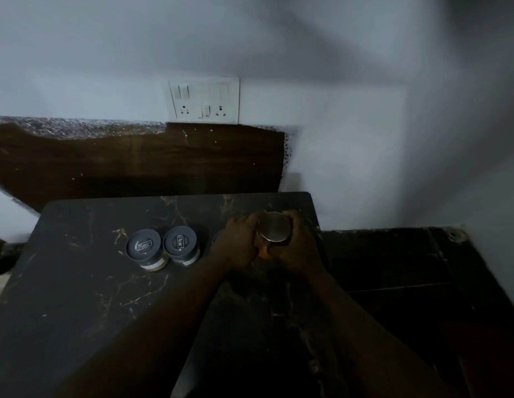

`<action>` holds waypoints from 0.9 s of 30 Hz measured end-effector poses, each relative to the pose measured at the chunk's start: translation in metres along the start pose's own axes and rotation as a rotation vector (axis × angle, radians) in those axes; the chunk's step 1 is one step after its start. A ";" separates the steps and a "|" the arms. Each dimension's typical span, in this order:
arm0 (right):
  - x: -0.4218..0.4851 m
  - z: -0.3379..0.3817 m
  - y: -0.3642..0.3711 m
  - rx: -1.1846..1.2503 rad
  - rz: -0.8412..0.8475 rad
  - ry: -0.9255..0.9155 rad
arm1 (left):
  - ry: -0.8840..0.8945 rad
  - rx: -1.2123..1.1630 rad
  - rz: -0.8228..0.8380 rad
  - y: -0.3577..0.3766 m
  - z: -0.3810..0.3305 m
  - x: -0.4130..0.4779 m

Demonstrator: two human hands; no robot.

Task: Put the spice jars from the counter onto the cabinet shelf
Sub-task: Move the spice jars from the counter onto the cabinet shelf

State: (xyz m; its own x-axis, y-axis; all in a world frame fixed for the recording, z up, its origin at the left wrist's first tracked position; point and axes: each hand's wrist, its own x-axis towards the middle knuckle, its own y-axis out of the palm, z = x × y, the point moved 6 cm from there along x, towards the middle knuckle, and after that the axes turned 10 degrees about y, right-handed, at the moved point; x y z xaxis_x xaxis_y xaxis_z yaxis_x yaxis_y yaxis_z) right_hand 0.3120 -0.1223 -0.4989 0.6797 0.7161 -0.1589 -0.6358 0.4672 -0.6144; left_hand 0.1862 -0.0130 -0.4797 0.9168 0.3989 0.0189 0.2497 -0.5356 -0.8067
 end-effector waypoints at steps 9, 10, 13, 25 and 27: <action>-0.029 0.123 -0.060 0.323 0.005 -0.204 | 0.153 -0.407 -0.245 -0.118 -0.047 -0.032; -0.033 0.141 -0.065 0.347 0.001 -0.231 | 0.153 -0.418 -0.291 -0.133 -0.050 -0.038; -0.050 0.197 -0.074 0.458 -0.048 -0.282 | 0.165 -0.478 -0.427 -0.183 -0.060 -0.057; -0.095 0.413 -0.105 0.358 -0.168 -0.733 | 0.331 -0.350 -0.966 -0.404 -0.109 -0.106; -0.092 0.450 -0.116 0.304 -0.209 -0.796 | 0.349 -0.280 -1.032 -0.442 -0.120 -0.107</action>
State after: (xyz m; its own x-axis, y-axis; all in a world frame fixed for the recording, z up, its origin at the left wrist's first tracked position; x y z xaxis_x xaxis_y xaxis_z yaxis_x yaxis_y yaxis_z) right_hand 0.1586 -0.0086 -0.0653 0.4081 0.6965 0.5903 -0.6738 0.6660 -0.3200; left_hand 0.0152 0.0916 -0.0540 0.2564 0.5414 0.8007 0.9605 -0.2352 -0.1486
